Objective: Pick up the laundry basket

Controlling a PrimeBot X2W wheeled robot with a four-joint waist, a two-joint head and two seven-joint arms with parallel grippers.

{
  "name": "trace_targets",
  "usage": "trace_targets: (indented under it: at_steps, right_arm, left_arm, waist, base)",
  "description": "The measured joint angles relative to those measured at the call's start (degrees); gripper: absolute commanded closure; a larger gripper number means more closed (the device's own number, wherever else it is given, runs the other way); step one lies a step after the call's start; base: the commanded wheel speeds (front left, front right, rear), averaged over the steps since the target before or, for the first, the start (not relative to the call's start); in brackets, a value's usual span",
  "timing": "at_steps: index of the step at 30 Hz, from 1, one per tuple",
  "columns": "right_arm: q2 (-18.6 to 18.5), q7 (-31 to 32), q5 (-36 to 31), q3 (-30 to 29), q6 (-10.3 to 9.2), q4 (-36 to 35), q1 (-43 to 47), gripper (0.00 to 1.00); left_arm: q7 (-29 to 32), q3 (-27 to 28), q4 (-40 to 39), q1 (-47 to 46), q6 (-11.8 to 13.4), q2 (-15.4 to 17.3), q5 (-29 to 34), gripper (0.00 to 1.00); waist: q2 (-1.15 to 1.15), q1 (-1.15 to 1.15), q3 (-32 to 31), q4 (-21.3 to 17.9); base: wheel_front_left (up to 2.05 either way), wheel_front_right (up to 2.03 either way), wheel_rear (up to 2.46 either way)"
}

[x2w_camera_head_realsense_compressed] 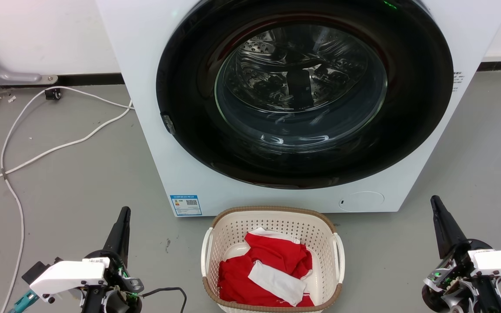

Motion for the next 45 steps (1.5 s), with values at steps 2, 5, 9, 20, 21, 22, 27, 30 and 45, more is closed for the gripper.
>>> trace_targets:
  at_steps: [2,5,9,20,21,22,27,30,45]
  right_arm:
    - [0.00,0.00,0.00,0.00,0.00,0.00,0.00,1.00]
    - [0.00,0.00,0.00,0.00,0.00,0.00,0.00,1.00]
    - [0.00,0.00,0.00,0.00,0.00,0.00,0.00,1.00]
    - [0.00,0.00,0.00,0.00,0.00,0.00,0.00,1.00]
    - [0.00,-0.01,0.00,0.00,0.00,0.00,0.00,1.00]
    - [0.00,0.00,0.00,0.00,0.00,0.00,0.00,1.00]
    - [0.13,-0.01,-0.02,0.10,-0.01,1.80,1.55,0.00]
    - [0.19,-0.62,-0.24,0.18,-0.02,2.37,2.63,0.00]
    - [0.20,-4.64,-14.74,-0.35,-0.01,-1.38,2.62,0.00]
  left_arm:
    - [0.00,0.00,0.00,0.00,0.00,0.00,0.00,1.00]
    - [0.00,0.00,0.00,0.00,0.00,0.00,0.00,1.00]
    - [0.01,0.00,0.00,0.00,0.00,0.00,0.00,1.00]
    - [0.00,0.00,0.00,0.00,0.00,0.00,0.00,1.00]
    - [0.00,0.00,0.00,0.00,0.00,0.00,0.00,1.00]
    - [0.00,0.00,0.00,0.00,0.00,0.00,0.00,1.00]
    - [-0.02,-0.20,1.79,1.49,0.02,-0.25,0.01,0.00]
    - [-0.59,-0.40,2.16,2.46,0.03,-0.37,0.08,0.00]
    - [-4.72,0.01,-1.51,2.46,0.71,-0.36,12.10,0.00]
  waist:
    - [0.00,0.00,0.00,0.00]
    - [0.00,0.00,0.00,0.00]
    - [0.00,0.00,0.00,0.00]
    - [0.00,0.00,0.00,0.00]
    - [0.00,0.00,0.00,0.00]
    - [0.00,0.00,0.00,0.00]
    - [0.00,0.00,0.00,0.00]
    - [0.00,0.00,0.03,0.00]
    - [0.00,0.00,0.38,-0.02]
  base:
    - [0.00,0.00,0.00]
    - [0.00,0.00,0.00]
    - [0.00,0.00,0.00]
    - [0.00,0.00,0.00]
    - [0.00,0.00,0.00]
    - [0.00,0.00,0.00]
    - [0.00,0.00,0.00]
    - [0.00,0.00,0.00]
    - [0.00,0.00,0.00]
